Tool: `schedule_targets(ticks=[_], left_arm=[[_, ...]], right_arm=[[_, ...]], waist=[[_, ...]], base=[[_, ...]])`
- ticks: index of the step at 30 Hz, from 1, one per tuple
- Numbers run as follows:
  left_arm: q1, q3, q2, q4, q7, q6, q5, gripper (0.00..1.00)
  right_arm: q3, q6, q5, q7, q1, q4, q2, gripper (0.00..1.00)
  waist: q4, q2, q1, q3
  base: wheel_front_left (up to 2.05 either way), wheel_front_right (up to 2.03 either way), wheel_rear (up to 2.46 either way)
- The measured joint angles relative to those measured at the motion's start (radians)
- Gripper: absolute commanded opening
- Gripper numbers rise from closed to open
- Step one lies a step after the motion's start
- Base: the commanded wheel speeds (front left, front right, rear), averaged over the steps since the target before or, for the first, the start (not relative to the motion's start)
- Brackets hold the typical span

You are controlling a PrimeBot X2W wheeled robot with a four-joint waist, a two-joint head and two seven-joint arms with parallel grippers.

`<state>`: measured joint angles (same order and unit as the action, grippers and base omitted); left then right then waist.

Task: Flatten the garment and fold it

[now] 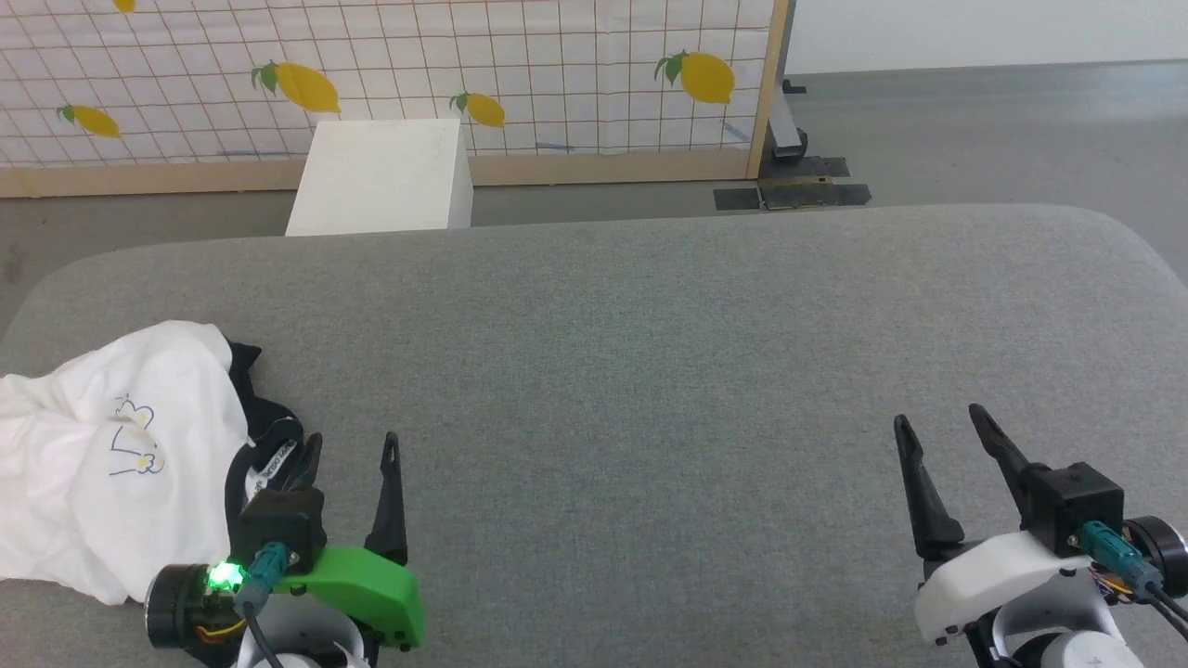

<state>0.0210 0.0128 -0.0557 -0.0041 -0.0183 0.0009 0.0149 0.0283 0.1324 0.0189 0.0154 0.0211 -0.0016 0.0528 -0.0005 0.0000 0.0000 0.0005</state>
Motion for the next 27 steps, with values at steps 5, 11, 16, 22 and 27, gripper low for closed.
schedule_targets(ticks=[5, 11, 16, 22, 27], left_arm=[[0.003, 0.002, 0.0, -0.002, -0.01, 0.0, 0.003, 1.0], [0.007, 0.004, 0.0, -0.004, -0.02, 0.0, 0.004, 1.0], [0.012, 0.005, 0.0, -0.006, -0.03, 0.0, 0.006, 1.0], [0.02, 0.007, 0.0, -0.01, -0.046, 0.0, 0.011, 1.0], [0.025, 0.009, 0.0, -0.011, -0.055, 0.0, 0.012, 1.0]], right_arm=[[0.012, 0.0, 0.002, 0.012, 0.002, -0.001, 0.0, 1.0], [0.027, 0.0, 0.009, 0.024, 0.008, -0.003, 0.0, 1.0], [0.038, 0.0, 0.012, 0.033, 0.019, -0.005, 0.0, 1.0], [0.044, 0.0, 0.016, 0.047, 0.022, -0.007, 0.0, 1.0], [0.049, 0.0, 0.016, 0.057, 0.023, -0.009, 0.0, 1.0]], waist=[[0.001, 0.0, 0.0, 0.0], [0.009, 0.0, 0.0, 0.0], [0.023, 0.0, 0.0, 0.0], [0.046, 0.0, 0.0, 0.0], [0.071, 0.0, 0.0, -0.001]], base=[[0.0, 0.0, 0.0], [0.0, 0.0, 0.0], [0.0, 0.0, 0.0], [0.0, 0.0, 0.0], [0.0, 0.0, 0.0]])
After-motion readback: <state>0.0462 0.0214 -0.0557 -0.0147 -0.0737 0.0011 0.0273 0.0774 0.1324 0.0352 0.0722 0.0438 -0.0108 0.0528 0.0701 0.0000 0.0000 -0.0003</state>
